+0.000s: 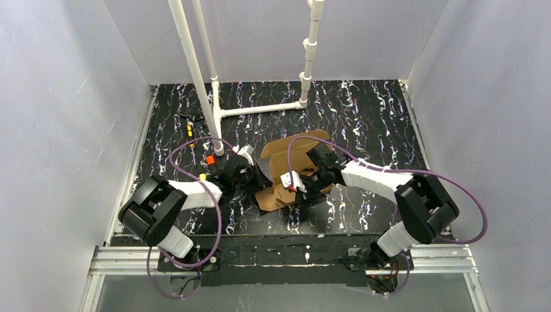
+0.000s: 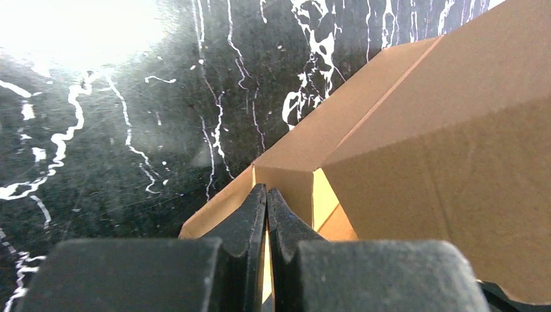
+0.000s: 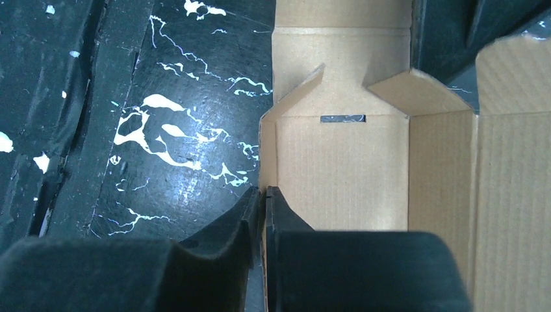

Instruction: Fold the paper box

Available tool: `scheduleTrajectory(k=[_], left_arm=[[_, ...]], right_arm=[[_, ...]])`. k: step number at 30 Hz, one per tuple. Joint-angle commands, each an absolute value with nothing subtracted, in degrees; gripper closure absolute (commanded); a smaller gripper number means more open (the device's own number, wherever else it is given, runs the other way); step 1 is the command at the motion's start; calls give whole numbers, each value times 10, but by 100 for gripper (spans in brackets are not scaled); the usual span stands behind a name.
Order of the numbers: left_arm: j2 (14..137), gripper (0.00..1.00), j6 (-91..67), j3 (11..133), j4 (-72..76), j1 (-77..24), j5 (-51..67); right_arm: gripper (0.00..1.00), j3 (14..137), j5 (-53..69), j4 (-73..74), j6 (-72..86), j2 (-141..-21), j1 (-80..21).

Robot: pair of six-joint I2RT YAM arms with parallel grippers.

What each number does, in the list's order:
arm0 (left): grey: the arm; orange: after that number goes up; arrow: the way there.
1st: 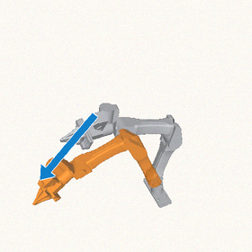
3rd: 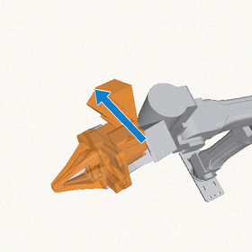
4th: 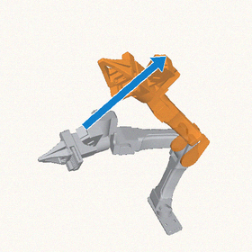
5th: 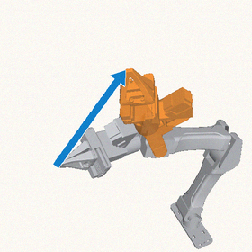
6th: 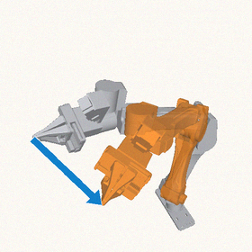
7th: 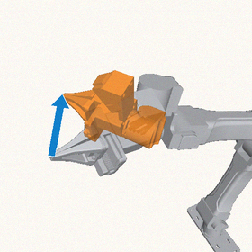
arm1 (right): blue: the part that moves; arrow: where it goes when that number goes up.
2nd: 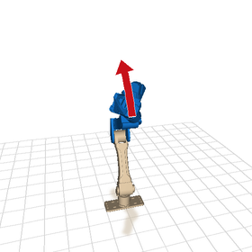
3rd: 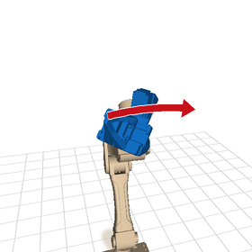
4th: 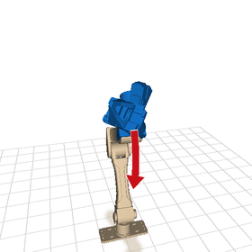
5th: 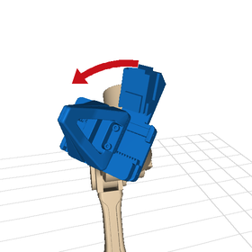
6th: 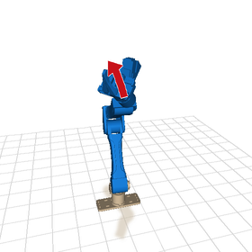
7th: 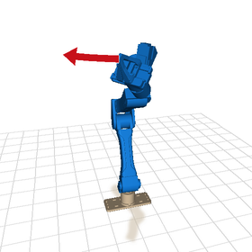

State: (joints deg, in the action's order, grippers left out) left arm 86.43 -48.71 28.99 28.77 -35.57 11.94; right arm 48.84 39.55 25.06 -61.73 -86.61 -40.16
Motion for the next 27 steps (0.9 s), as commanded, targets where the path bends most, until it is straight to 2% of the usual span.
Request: scheduleTrajectory(k=[1,10,27], left_arm=[[878,100,-502,297,315,-370,128],[886,100,-520,292,335,-374,126],[953,98,-598,304,409,-375,136]], right_arm=[[84,481,392,239,-623,-879,-412],[89,482,390,237,-621,-887,-417],[93,484,385,237,-619,-899,-428]])
